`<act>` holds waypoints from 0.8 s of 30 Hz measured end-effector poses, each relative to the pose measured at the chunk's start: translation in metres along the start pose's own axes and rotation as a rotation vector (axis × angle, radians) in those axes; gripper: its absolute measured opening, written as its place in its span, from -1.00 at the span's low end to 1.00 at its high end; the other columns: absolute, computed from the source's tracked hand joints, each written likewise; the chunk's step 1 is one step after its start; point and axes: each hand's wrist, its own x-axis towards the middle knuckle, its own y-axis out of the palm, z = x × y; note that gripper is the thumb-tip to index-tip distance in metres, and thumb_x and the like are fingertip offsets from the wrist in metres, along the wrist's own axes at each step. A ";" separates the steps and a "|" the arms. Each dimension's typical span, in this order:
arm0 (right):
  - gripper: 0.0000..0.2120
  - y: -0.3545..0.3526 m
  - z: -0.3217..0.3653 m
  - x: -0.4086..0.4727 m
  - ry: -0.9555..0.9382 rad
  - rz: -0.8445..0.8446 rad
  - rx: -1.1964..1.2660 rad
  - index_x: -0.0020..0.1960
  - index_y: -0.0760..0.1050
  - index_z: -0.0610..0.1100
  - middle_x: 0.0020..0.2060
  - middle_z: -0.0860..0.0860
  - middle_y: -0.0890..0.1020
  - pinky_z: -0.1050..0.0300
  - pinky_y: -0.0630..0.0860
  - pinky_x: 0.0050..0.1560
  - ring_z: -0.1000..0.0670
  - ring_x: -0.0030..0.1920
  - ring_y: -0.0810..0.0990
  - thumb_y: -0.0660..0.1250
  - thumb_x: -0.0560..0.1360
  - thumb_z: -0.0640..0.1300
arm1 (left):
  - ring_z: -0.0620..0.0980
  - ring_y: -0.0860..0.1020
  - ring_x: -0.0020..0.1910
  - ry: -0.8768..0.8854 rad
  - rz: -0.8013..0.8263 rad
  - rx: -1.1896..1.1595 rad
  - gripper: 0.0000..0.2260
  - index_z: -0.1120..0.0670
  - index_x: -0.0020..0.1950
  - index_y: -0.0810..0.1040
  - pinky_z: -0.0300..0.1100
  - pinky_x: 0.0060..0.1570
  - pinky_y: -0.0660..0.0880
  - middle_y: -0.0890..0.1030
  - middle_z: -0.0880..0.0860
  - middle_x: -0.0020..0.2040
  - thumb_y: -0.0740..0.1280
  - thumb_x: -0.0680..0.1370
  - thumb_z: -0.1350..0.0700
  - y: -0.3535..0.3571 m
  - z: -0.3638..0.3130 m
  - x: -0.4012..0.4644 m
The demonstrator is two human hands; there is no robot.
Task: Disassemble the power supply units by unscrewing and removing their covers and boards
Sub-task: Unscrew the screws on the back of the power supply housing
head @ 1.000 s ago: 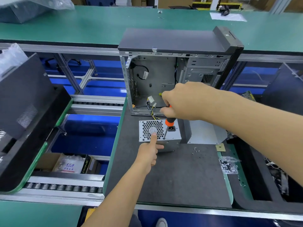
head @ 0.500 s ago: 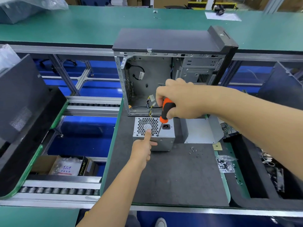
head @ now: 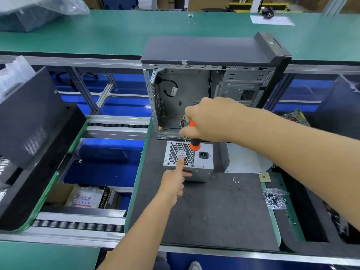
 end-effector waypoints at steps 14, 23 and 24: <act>-0.34 -0.002 0.000 -0.006 -0.006 -0.010 -0.191 -0.09 0.34 -0.07 -0.34 0.00 0.23 0.11 0.16 -0.43 -0.11 -0.29 0.34 -0.20 0.45 0.47 | -0.08 0.08 -0.50 -0.019 0.004 -0.008 -0.35 0.20 -0.03 0.69 -0.22 -0.55 0.04 0.17 -0.03 -0.40 0.21 0.54 -0.40 0.000 0.001 0.002; -0.75 -0.005 -0.009 -0.004 -0.186 0.181 0.277 0.22 0.34 0.07 0.02 0.06 0.39 0.05 0.36 -0.12 -0.05 0.02 0.37 0.31 0.57 -0.01 | -0.09 0.08 -0.50 -0.028 0.013 -0.006 -0.34 0.20 -0.01 0.69 -0.22 -0.56 0.04 0.17 -0.04 -0.41 0.21 0.54 -0.41 -0.001 0.001 0.001; -0.74 -0.006 -0.009 -0.005 -0.187 0.204 0.300 0.21 0.34 0.10 0.02 0.07 0.36 0.03 0.38 -0.08 -0.05 0.06 0.34 0.30 0.57 -0.03 | -0.09 0.08 -0.50 -0.030 0.016 -0.006 -0.34 0.20 -0.01 0.69 -0.22 -0.55 0.04 0.17 -0.04 -0.42 0.21 0.54 -0.41 -0.001 0.001 0.001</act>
